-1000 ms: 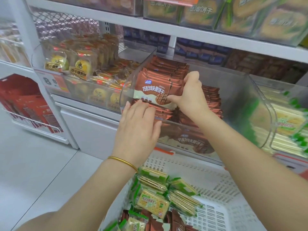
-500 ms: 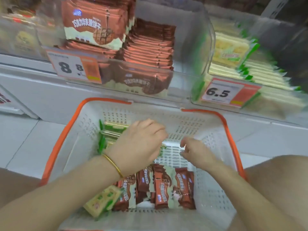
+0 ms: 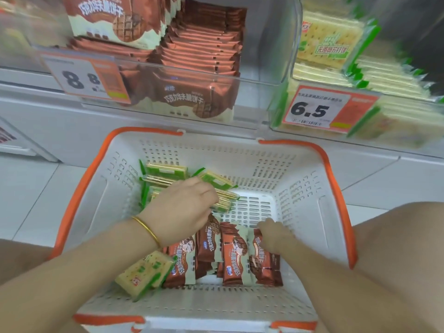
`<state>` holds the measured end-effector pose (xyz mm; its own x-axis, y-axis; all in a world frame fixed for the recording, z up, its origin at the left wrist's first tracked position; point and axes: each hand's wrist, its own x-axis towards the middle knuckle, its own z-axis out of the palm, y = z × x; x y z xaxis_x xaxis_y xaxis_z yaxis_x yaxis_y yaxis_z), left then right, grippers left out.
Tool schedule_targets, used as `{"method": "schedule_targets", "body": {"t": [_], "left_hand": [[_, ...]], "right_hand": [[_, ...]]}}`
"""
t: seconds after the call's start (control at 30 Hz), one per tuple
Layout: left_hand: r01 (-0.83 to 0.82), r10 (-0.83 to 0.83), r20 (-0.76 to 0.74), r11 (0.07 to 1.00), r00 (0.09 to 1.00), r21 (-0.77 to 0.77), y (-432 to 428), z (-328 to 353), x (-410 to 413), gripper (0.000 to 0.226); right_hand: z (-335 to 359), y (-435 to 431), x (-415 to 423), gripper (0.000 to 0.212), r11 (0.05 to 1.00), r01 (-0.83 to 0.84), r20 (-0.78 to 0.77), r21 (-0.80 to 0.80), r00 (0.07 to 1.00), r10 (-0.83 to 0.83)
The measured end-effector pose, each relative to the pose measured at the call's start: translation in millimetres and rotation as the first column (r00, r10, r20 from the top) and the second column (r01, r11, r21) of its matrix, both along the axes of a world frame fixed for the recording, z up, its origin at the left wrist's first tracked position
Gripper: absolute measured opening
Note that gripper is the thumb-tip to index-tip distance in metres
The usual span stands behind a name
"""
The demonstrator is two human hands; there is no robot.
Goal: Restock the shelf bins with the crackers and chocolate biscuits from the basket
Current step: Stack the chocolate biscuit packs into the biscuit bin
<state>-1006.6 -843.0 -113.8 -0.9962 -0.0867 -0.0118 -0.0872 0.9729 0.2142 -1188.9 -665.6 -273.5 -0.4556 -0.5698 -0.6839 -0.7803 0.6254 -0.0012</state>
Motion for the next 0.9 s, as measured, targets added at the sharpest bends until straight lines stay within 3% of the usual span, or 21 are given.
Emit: {"method": "schedule_targets", "body": {"t": [0.07, 0.17, 0.27, 0.37, 0.47, 0.6, 0.67, 0.73, 0.83, 0.9], "left_hand": [[0.018, -0.018, 0.029, 1.0, 0.999, -0.007, 2, -4, -1, 0.027], [0.03, -0.032, 0.11, 0.999, 0.993, 0.025, 10, -8, -4, 0.025], [-0.031, 0.006, 0.248, 0.995, 0.969, 0.094, 17, -7, -7, 0.037], [-0.168, 0.1, 0.24, 0.945, 0.966, 0.281, 14, 6, -14, 0.056], [-0.335, 0.259, 0.221, 0.819, 0.94, 0.466, -3, 31, -20, 0.061], [-0.353, 0.387, 0.143, 0.55, 0.911, 0.757, -32, 61, -15, 0.023], [-0.319, 0.447, 0.083, 0.486, 0.891, 0.813, -45, 74, -8, 0.012], [-0.258, 0.527, 0.008, 0.402, 0.85, 0.879, -55, 87, -1, 0.01], [-0.136, 0.68, -0.079, 0.257, 0.729, 0.957, -71, 99, 8, 0.01], [-0.078, 0.748, -0.111, 0.212, 0.655, 0.974, -78, 105, 11, 0.023]], "right_hand": [[8, -6, 3, 0.026, 0.998, 0.059, 0.038, 0.011, 0.998, -0.06], [40, -20, -1, 0.03, 0.985, 0.171, 0.143, 0.007, 0.975, -0.17], [95, -37, -10, 0.026, 0.99, 0.086, 0.151, -0.108, 0.986, -0.069], [154, -55, -7, 0.027, 0.94, 0.008, 0.231, -0.34, 0.97, 0.075], [206, -68, 8, 0.031, 0.823, 0.164, 0.411, -0.544, 0.907, 0.091], [247, -86, 27, 0.033, 0.61, 0.406, 0.567, -0.68, 0.819, 0.087], [256, -95, 34, 0.026, 0.515, 0.511, 0.633, -0.688, 0.769, 0.082], [260, -99, 39, 0.022, 0.473, 0.606, 0.716, -0.64, 0.693, 0.08], [262, -101, 48, 0.036, 0.485, 0.693, 0.821, -0.534, 0.562, 0.101], [264, -105, 55, 0.031, 0.453, 0.7, 0.819, -0.551, 0.558, 0.134]]}}
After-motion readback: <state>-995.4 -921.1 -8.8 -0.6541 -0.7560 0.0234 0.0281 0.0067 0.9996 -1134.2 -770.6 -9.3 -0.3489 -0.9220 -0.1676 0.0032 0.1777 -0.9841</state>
